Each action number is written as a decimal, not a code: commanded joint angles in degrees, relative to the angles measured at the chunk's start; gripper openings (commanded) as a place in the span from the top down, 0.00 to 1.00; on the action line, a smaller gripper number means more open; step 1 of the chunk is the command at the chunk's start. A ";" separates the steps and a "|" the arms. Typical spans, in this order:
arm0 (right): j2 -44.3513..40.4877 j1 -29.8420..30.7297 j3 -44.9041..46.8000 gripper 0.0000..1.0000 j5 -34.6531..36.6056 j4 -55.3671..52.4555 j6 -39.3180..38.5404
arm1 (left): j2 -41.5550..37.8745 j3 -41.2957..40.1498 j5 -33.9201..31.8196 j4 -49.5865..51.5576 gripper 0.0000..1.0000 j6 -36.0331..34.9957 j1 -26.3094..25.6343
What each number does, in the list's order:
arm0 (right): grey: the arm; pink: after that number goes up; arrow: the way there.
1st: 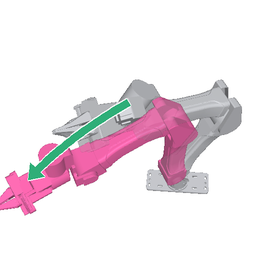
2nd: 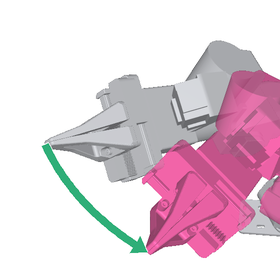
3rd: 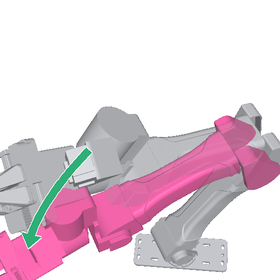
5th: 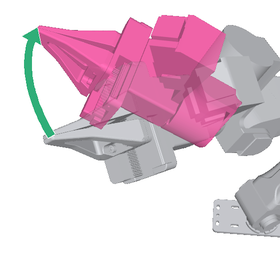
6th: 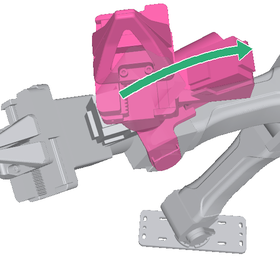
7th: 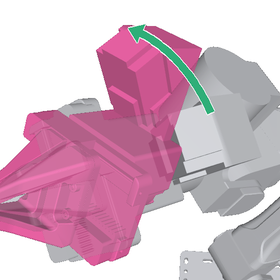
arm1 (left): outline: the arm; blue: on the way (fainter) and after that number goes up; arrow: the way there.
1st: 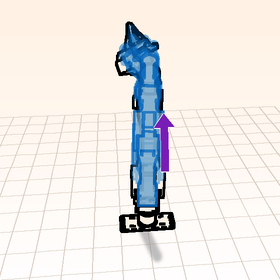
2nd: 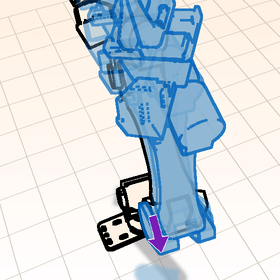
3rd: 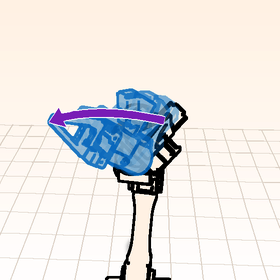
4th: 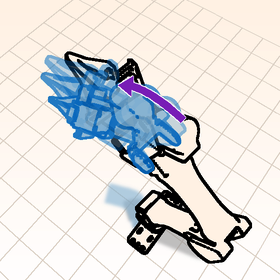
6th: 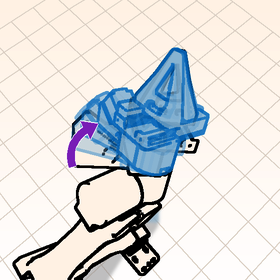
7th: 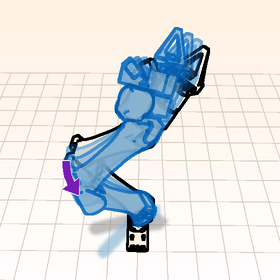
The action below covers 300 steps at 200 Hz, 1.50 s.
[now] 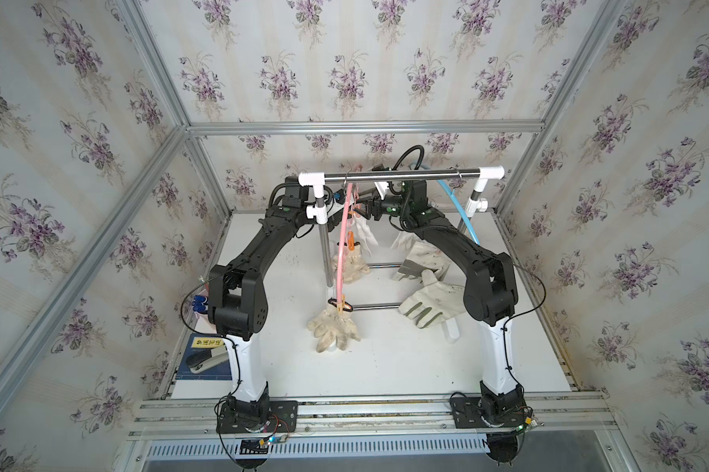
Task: Clip the gloves onto a hanger to dry
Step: Clamp the glove onto the hanger.
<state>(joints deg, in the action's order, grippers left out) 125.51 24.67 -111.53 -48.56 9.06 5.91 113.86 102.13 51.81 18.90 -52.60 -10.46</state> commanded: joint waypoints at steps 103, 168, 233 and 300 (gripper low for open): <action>-3.17 1.58 1.51 0.34 14.61 -4.53 -5.12 | -6.20 -12.48 -4.96 -19.74 0.00 11.43 2.23; -7.64 3.04 6.72 0.28 22.36 -4.63 -8.08 | -11.23 -20.44 -11.14 -26.95 0.00 16.27 3.07; -12.75 4.16 15.28 0.26 27.99 -3.33 -8.82 | -16.24 -27.16 -15.33 -32.41 0.00 23.69 3.97; -15.08 4.38 21.06 0.27 28.65 -2.94 -7.86 | -21.86 -33.04 -19.09 -33.35 0.00 24.80 3.95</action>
<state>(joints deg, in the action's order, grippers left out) 111.46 28.77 -92.27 -20.51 4.54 -1.74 93.65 70.43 35.16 -11.90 -28.91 -6.50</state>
